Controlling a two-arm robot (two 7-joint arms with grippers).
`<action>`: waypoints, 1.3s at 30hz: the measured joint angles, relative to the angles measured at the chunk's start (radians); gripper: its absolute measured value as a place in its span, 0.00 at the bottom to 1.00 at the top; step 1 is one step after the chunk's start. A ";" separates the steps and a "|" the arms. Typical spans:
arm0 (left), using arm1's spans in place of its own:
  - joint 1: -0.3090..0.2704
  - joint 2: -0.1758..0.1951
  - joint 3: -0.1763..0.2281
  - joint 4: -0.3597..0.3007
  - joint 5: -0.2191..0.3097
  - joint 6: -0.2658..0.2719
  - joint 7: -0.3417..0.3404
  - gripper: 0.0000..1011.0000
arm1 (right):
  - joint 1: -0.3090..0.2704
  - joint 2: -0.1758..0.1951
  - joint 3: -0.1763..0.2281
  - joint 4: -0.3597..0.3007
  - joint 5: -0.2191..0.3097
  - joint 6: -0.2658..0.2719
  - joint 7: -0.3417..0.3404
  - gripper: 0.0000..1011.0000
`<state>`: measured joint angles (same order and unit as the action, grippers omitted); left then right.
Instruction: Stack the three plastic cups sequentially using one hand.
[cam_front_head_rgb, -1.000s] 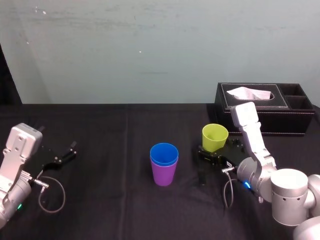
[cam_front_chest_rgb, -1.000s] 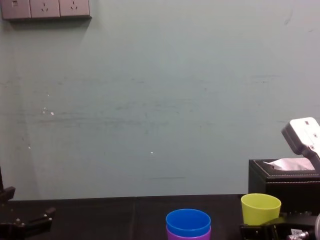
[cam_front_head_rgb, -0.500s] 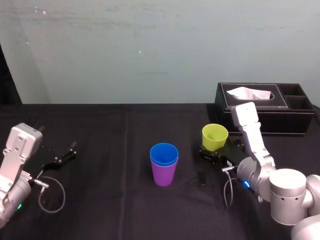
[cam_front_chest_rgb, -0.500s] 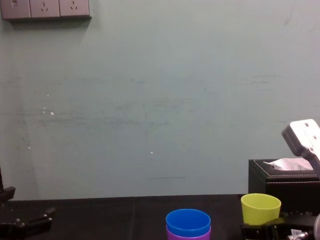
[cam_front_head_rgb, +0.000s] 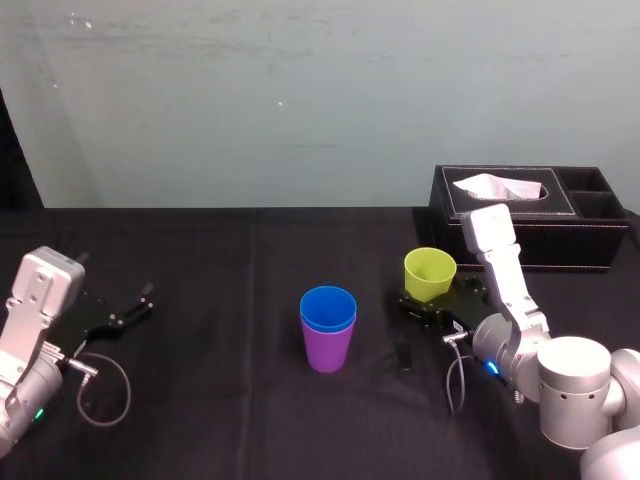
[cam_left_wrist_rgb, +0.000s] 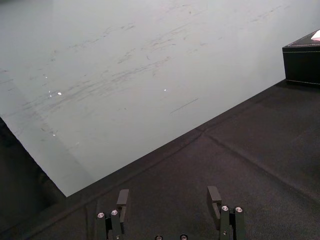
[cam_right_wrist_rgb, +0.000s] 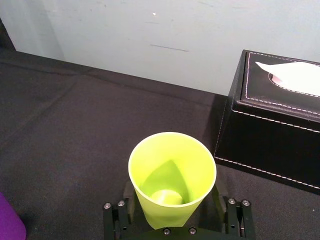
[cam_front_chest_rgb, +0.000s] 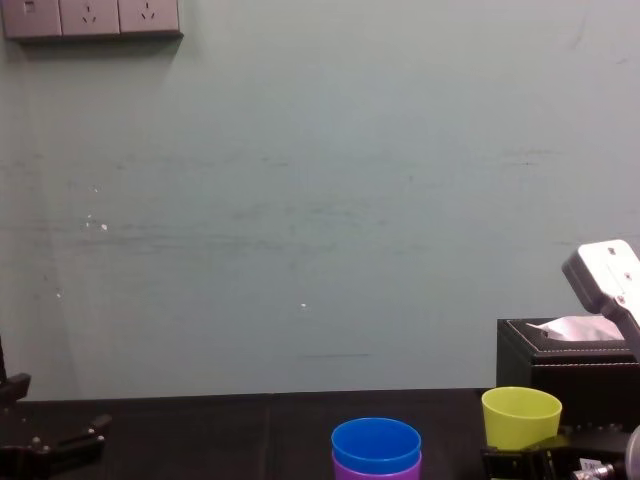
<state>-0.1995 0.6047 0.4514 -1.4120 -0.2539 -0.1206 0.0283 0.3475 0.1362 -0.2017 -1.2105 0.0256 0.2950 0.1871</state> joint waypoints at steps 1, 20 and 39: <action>0.000 0.000 0.000 0.000 0.000 0.000 0.000 0.99 | 0.000 0.000 0.000 -0.001 0.000 0.000 0.000 0.94; 0.000 0.000 0.000 0.000 0.000 0.000 0.000 0.99 | -0.008 0.006 -0.006 -0.019 -0.002 -0.001 0.004 0.71; 0.000 0.000 0.000 0.000 0.000 0.000 0.000 0.99 | -0.071 0.115 -0.043 -0.322 0.009 0.089 0.146 0.71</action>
<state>-0.1995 0.6047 0.4514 -1.4120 -0.2539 -0.1205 0.0283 0.2766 0.2513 -0.2450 -1.5327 0.0342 0.3842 0.3331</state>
